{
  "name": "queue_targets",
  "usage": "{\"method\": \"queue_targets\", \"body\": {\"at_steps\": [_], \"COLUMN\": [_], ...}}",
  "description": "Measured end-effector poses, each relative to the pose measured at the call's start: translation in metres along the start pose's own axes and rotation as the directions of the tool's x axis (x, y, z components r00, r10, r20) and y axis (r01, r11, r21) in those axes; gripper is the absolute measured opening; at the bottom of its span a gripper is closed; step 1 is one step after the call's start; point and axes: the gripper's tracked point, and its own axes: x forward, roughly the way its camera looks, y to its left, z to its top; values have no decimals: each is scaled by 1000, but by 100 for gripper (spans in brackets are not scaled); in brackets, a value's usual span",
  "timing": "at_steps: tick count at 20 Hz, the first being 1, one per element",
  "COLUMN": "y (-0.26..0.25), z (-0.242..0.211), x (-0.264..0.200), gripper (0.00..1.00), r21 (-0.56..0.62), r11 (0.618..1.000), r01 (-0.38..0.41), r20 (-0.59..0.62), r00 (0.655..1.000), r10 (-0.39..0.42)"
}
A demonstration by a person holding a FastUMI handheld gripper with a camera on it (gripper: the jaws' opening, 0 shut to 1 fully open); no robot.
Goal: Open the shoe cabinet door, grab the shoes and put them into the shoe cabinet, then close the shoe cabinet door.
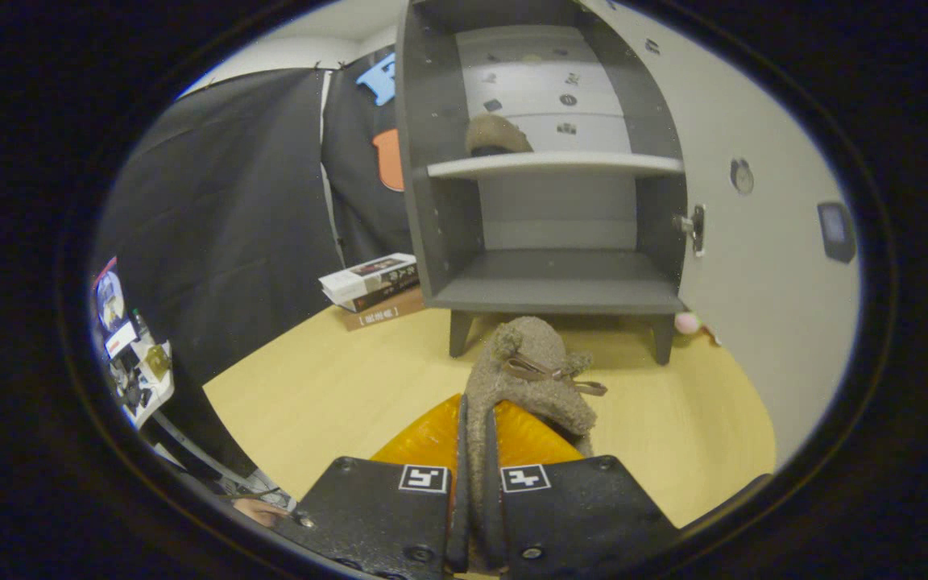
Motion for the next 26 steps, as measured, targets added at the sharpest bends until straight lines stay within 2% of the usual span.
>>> {"method": "queue_targets", "body": {"at_steps": [6, 11, 14, 18, 26], "y": [17, 11, 18, 22, 5], "z": [80, 160, 198, 249, 347], "x": [-58, -97, -111, -113, -74], "gripper": [11, 11, 11, 11, 11], "r21": [-61, -132, -170, -141, -112], "r11": [997, 991, 984, 989, 980], "r01": [-38, 32, 47, 45, 166], "r20": [100, 214, 250, 264, 298], "r00": [994, 977, 968, 964, 946], "r10": [44, -3, -3, -6, -126]}}
